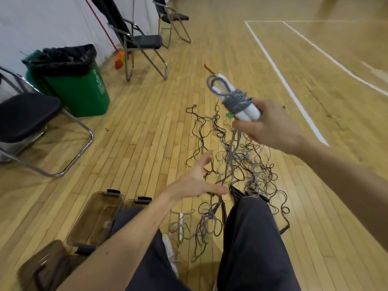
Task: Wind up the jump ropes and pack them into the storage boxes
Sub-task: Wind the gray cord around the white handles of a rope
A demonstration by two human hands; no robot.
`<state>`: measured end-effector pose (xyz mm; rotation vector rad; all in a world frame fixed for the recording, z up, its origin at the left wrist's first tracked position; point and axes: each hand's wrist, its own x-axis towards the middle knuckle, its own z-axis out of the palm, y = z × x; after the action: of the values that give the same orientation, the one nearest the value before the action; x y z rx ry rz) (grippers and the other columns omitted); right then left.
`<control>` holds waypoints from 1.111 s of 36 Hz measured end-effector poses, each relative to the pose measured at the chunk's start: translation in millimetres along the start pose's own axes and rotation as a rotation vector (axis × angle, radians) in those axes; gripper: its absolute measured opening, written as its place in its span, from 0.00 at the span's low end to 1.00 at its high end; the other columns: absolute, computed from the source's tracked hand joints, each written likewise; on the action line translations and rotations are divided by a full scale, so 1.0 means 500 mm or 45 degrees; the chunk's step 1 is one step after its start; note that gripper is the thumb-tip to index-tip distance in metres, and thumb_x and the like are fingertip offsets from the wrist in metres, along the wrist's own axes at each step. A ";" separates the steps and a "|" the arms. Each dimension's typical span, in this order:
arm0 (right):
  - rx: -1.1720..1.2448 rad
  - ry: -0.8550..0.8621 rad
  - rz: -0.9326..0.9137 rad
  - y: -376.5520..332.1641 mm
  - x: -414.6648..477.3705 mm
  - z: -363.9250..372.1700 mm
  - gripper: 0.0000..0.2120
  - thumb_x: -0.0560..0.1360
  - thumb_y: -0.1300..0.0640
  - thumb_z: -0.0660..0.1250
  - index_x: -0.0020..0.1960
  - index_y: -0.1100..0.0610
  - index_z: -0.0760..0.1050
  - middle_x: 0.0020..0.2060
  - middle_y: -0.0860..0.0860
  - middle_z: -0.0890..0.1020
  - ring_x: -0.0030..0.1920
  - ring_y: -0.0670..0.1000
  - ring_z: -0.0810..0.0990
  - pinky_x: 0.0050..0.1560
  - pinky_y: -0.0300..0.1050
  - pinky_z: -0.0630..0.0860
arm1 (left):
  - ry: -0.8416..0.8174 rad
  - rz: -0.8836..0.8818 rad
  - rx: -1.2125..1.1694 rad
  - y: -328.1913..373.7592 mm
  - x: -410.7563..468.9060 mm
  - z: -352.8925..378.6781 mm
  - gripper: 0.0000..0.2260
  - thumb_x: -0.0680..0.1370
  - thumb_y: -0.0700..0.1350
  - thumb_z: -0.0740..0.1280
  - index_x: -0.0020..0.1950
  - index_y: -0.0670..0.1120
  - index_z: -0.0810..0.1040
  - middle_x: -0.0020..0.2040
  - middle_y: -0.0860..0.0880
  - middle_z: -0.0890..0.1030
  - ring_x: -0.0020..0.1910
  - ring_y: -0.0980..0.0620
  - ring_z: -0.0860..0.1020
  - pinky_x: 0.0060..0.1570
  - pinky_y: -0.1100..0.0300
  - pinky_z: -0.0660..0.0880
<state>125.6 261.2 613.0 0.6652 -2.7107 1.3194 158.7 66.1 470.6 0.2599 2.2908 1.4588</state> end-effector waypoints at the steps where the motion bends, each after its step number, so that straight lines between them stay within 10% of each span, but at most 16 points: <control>1: 0.004 -0.032 -0.010 -0.002 -0.006 0.009 0.11 0.76 0.61 0.73 0.41 0.50 0.74 0.30 0.49 0.77 0.24 0.45 0.72 0.23 0.37 0.70 | 0.016 0.067 -0.030 0.027 0.001 -0.002 0.56 0.65 0.54 0.81 0.81 0.59 0.45 0.81 0.55 0.55 0.78 0.58 0.54 0.76 0.53 0.52; 5: 0.095 -0.133 0.006 -0.004 -0.017 0.031 0.07 0.75 0.63 0.73 0.42 0.56 0.76 0.25 0.47 0.76 0.23 0.45 0.70 0.23 0.38 0.67 | 0.080 0.375 -0.169 0.115 0.007 0.003 0.46 0.66 0.47 0.83 0.77 0.50 0.61 0.75 0.51 0.69 0.75 0.57 0.65 0.76 0.56 0.59; 8: 0.075 -0.131 -0.004 -0.003 -0.019 0.035 0.08 0.75 0.62 0.74 0.40 0.57 0.75 0.27 0.46 0.76 0.23 0.42 0.71 0.25 0.34 0.66 | 0.062 0.449 -0.342 0.151 -0.003 0.024 0.26 0.70 0.32 0.78 0.63 0.44 0.73 0.52 0.50 0.82 0.54 0.56 0.81 0.57 0.61 0.77; 13: 0.170 -0.154 0.118 0.009 -0.025 0.025 0.10 0.73 0.63 0.75 0.41 0.57 0.74 0.24 0.48 0.74 0.23 0.49 0.70 0.22 0.41 0.68 | 0.162 0.348 -0.445 0.148 -0.017 0.043 0.08 0.80 0.41 0.69 0.58 0.47 0.74 0.29 0.53 0.75 0.27 0.55 0.73 0.33 0.56 0.75; 27: 0.114 -0.285 0.422 0.072 -0.020 0.019 0.05 0.75 0.66 0.70 0.45 0.64 0.74 0.28 0.54 0.76 0.22 0.49 0.71 0.24 0.42 0.70 | 0.342 0.153 0.036 0.114 -0.034 0.039 0.18 0.84 0.56 0.58 0.36 0.52 0.73 0.23 0.57 0.66 0.25 0.53 0.64 0.31 0.57 0.62; 40: 0.001 -0.291 0.542 0.130 -0.016 0.041 0.06 0.76 0.63 0.72 0.48 0.65 0.76 0.31 0.55 0.79 0.26 0.50 0.74 0.25 0.43 0.71 | 0.347 0.089 0.379 0.109 -0.067 0.021 0.18 0.84 0.54 0.60 0.46 0.44 0.81 0.27 0.54 0.68 0.23 0.57 0.64 0.25 0.65 0.61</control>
<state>109.3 283.8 550.4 0.2552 -3.1666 1.3939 190.1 86.3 523.9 0.2407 2.7475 1.2449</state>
